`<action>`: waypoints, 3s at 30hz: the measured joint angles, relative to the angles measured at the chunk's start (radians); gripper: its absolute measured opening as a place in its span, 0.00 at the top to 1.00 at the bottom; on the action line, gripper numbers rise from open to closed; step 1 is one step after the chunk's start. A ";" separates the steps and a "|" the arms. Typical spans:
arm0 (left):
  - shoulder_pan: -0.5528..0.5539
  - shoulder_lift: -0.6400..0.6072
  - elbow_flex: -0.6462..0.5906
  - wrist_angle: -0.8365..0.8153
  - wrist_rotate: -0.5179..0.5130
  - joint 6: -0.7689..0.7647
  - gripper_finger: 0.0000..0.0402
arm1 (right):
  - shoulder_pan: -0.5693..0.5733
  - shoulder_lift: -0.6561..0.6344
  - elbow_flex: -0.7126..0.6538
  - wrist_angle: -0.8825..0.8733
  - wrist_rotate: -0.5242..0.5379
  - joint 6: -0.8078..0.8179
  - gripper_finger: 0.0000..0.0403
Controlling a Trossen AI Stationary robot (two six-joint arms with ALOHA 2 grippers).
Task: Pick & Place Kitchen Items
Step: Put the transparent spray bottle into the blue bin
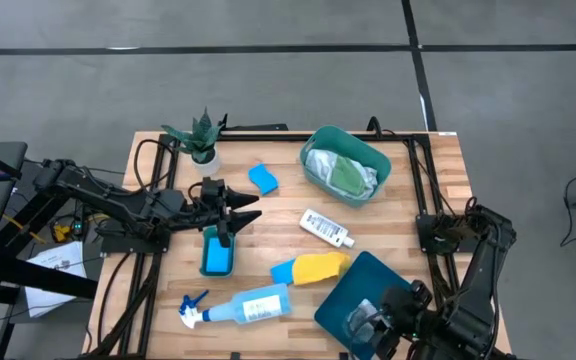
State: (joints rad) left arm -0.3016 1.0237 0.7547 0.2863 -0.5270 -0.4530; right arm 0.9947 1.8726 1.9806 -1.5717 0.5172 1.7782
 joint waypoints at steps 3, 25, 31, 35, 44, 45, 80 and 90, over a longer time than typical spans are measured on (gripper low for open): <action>0.000 0.000 0.000 0.000 0.000 0.000 0.42 | 0.000 -0.001 0.024 0.000 0.008 -0.001 0.38; 0.000 0.000 0.000 -0.002 -0.004 0.003 0.42 | -0.017 -0.004 0.105 0.040 0.113 -0.085 0.38; 0.000 0.000 0.000 -0.002 -0.003 0.003 0.42 | -0.056 -0.004 0.105 0.060 0.047 -0.157 0.38; 0.000 0.000 0.000 -0.002 -0.003 0.003 0.42 | -0.085 -0.004 0.105 0.081 -0.009 -0.213 0.38; 0.000 0.000 0.000 -0.021 0.029 0.003 0.42 | -0.148 -0.004 0.105 0.113 -0.207 -0.260 0.38; 0.000 0.000 0.000 -0.021 0.029 0.003 0.42 | -0.153 -0.005 0.105 0.111 -0.223 -0.260 0.38; 0.000 0.000 0.000 -0.020 0.028 0.029 0.42 | -0.115 -0.007 0.109 0.101 -0.328 -0.197 0.93; 0.000 0.000 0.000 -0.020 0.027 0.029 0.42 | -0.090 -0.011 0.105 0.110 -0.235 -0.188 0.93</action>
State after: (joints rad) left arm -0.3019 1.0237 0.7551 0.2665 -0.4995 -0.4236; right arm 0.9044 1.8616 2.0852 -1.4617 0.2819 1.5898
